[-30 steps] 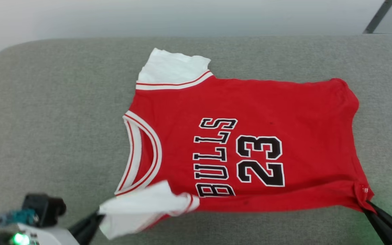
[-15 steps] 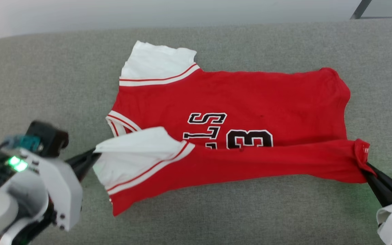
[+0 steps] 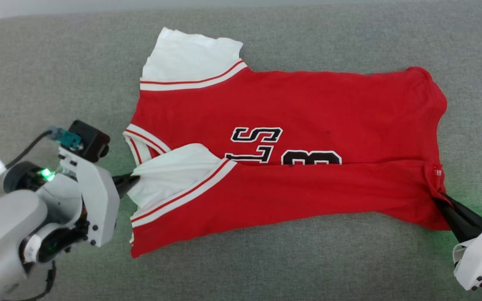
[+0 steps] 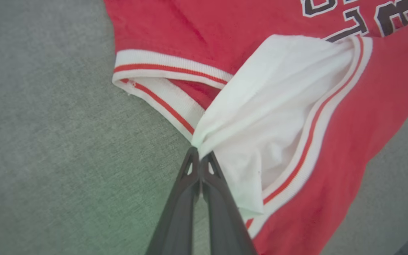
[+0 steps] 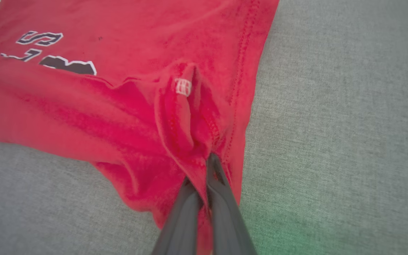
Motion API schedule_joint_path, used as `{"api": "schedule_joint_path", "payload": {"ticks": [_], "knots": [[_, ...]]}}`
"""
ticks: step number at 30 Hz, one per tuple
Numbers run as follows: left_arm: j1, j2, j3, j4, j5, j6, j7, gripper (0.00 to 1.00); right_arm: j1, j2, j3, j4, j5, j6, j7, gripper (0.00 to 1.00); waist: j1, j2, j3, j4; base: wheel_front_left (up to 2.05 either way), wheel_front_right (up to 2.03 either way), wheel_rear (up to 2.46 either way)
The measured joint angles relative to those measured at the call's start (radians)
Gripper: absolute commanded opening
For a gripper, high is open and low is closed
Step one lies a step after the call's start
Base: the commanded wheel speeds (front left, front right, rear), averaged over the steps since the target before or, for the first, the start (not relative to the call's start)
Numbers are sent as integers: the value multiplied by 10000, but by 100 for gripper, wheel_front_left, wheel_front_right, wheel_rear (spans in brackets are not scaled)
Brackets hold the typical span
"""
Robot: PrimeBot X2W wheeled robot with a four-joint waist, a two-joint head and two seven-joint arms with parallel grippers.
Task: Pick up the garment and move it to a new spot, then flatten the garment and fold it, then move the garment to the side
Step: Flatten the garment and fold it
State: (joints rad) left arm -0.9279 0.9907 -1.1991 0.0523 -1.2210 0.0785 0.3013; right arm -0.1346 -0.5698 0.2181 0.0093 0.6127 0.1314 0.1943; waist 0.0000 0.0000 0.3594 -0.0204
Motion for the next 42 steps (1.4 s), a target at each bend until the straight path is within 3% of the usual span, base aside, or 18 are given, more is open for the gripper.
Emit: {"api": "schedule_joint_path", "payload": {"ticks": [4,6,7,8,9,11,12,13,22,28,35,42], "knots": [[-59,-393,-23,656,-311,-272,222,0,-46,73,-123,-61,0,0,497,0,0,0,61,48,0,0,0],[-102,-546,4,894,-456,-345,316,6,-48,107,-194,-102,10,0,719,0,0,0,47,66,0,0,0],[-104,-614,25,982,-552,-345,341,27,-49,115,-236,-123,15,0,815,0,0,0,31,74,0,0,0],[-107,-663,35,1062,-639,-345,420,36,-49,121,-276,-151,13,0,907,0,0,0,9,83,0,0,0],[-116,-696,38,1124,-704,-343,500,49,-49,132,-337,-184,13,0,1001,24,0,0,-20,94,0,0,0],[-142,-756,125,1193,-851,-295,502,98,-47,163,-441,-249,15,0,1200,61,0,0,-89,113,0,0,0],[-157,-777,161,1198,-888,-280,502,100,-46,167,-485,-291,15,0,1327,95,0,0,-132,127,0,0,0],[-159,-802,201,1200,-966,-255,502,100,-45,163,-520,-330,15,0,1453,100,0,0,-177,141,0,0,0],[-153,-750,408,980,-1254,155,485,100,-82,107,-838,-1016,0,-2,2564,100,0,0,-764,324,0,0,0],[-11,-585,612,529,-1484,495,240,100,-171,224,-1208,-1536,-286,-2,2479,100,0,0,-1249,467,0,0,0],[437,-362,627,-42,-2025,1103,426,100,-181,1087,-2161,-2040,-874,-2,1613,100,0,0,-1782,579,0,0,0],[775,-282,412,-226,-2673,1695,1346,100,64,2134,-3156,-2523,-1223,-2,1390,100,0,0,-2098,392,0,0,0]]}}
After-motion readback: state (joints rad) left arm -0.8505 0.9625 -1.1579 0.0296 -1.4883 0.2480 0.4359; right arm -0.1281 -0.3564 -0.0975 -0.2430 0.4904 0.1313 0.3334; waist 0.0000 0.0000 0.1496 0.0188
